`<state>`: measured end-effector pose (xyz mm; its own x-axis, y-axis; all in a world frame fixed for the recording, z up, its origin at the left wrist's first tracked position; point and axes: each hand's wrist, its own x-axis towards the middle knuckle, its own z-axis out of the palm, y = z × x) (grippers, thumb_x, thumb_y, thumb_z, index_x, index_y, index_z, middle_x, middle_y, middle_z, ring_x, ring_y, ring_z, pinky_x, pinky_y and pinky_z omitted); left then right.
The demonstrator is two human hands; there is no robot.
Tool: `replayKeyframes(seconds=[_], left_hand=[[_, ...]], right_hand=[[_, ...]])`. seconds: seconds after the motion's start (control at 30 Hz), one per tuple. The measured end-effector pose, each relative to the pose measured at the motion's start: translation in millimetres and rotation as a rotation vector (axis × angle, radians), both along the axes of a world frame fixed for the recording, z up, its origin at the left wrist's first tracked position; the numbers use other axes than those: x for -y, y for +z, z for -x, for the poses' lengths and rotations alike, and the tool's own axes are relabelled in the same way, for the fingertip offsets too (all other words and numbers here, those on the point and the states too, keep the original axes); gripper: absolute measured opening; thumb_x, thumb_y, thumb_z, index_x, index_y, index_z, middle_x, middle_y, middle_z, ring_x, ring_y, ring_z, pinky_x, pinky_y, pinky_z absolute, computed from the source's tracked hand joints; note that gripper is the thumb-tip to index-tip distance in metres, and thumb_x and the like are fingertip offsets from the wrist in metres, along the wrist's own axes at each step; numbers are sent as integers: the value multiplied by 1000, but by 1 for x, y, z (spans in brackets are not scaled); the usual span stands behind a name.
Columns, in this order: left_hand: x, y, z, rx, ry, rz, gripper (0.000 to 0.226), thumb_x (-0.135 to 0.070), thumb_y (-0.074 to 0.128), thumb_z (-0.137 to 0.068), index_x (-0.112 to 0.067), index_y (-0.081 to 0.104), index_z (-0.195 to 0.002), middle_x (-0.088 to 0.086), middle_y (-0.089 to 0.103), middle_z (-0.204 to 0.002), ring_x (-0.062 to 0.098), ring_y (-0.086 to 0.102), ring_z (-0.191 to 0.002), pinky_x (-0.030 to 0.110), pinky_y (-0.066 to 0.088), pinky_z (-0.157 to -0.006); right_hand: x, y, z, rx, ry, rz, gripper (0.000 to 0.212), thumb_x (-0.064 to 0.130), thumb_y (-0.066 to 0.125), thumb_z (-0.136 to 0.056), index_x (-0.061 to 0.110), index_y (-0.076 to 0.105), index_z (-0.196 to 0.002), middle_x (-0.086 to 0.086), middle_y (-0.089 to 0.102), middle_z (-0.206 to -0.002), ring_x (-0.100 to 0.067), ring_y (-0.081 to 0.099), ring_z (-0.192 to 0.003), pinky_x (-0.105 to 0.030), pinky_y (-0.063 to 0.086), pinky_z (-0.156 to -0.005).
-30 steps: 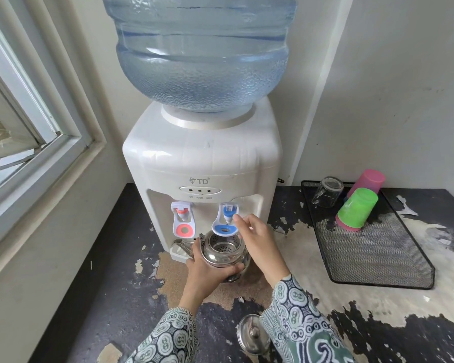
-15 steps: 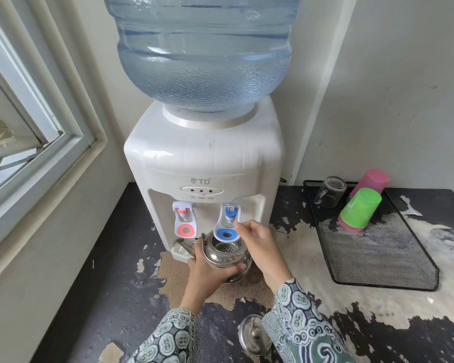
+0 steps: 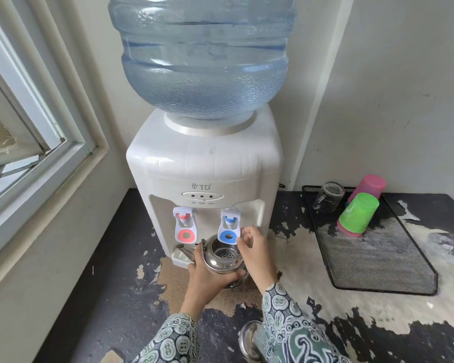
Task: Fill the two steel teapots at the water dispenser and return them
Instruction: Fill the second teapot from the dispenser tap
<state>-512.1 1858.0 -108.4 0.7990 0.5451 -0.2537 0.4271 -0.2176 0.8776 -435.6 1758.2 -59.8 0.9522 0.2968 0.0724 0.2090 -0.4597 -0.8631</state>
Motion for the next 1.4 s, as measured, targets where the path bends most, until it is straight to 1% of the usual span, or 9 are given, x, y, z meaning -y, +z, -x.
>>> replayKeyframes(seconds=[0.17, 0.27, 0.33, 0.6, 0.87, 1.03, 1.2, 1.3, 1.4], left_hand=[[1, 0, 3, 6, -19, -9, 133, -58, 86, -35, -29, 11, -141, 8, 36, -139, 26, 28, -129, 35, 31, -101], [3, 1, 8, 6, -28, -61, 135, -66, 82, -31, -29, 13, -141, 7, 38, -138, 25, 35, -128, 35, 33, -100], [5, 2, 12, -7, -20, -110, 136, -72, 78, -29, -29, 15, -141, 7, 41, -139, 27, 39, -128, 41, 36, -104], [15, -5, 48, -30, 84, -222, 131, -72, 77, -27, -31, 22, -140, 0, 48, -138, 29, 44, -128, 44, 32, -106], [20, -30, 88, -18, 105, -202, 128, -69, 80, -36, -33, 18, -142, -10, 33, -148, 17, 22, -140, 38, 11, -117], [18, -35, 89, 1, 92, -189, 130, -67, 80, -39, -26, 16, -145, -8, 31, -150, 12, 18, -143, 34, 4, -119], [16, -38, 92, -58, 97, -166, 132, -74, 75, -35, -40, 9, -144, -11, 27, -152, 18, 13, -143, 41, 6, -118], [17, -38, 94, -122, 116, -165, 133, -78, 72, -32, -50, 0, -140, -14, 24, -153, 23, 11, -142, 46, 7, -115], [17, -37, 95, -134, 116, -173, 133, -81, 69, -31, -49, 2, -140, -15, 24, -153, 22, 12, -142, 48, 8, -115]], right_hand=[[14, -26, 16, 26, -202, -45, 33, 19, 69, -78, 10, 47, -101, 4, 41, -89, -9, 41, -77, -13, 34, -68], [22, -35, 15, -265, -109, 10, 47, 37, 62, -82, 14, 40, -117, 0, 42, -109, -15, 43, -99, -29, 39, -90], [26, -33, 16, -403, 16, -21, 41, 40, 58, -85, 20, 42, -117, 3, 54, -110, -3, 51, -91, -26, 45, -80], [35, -31, 38, -207, 161, 116, 37, 33, 60, -76, 29, 51, -112, 6, 68, -100, -17, 63, -95, -43, 48, -91], [34, -56, 70, -221, 266, 77, 36, 21, 63, -72, 33, 49, -102, -2, 68, -93, -20, 63, -84, -28, 50, -73], [43, -60, 69, -270, 364, 40, 38, 34, 63, -82, 42, 43, -113, 22, 57, -108, 5, 56, -98, -15, 43, -88], [74, -69, 63, -231, 440, 391, 63, 58, 62, -73, 30, 38, -124, 17, 39, -116, -7, 41, -112, -26, 37, -93], [87, -80, 67, -160, 547, 659, 52, 48, 70, -69, 25, 45, -109, 6, 43, -112, -14, 39, -107, -29, 40, -89], [93, -86, 69, -150, 560, 642, 29, 33, 69, -72, 26, 49, -92, 7, 45, -98, -14, 45, -96, -31, 45, -82]])
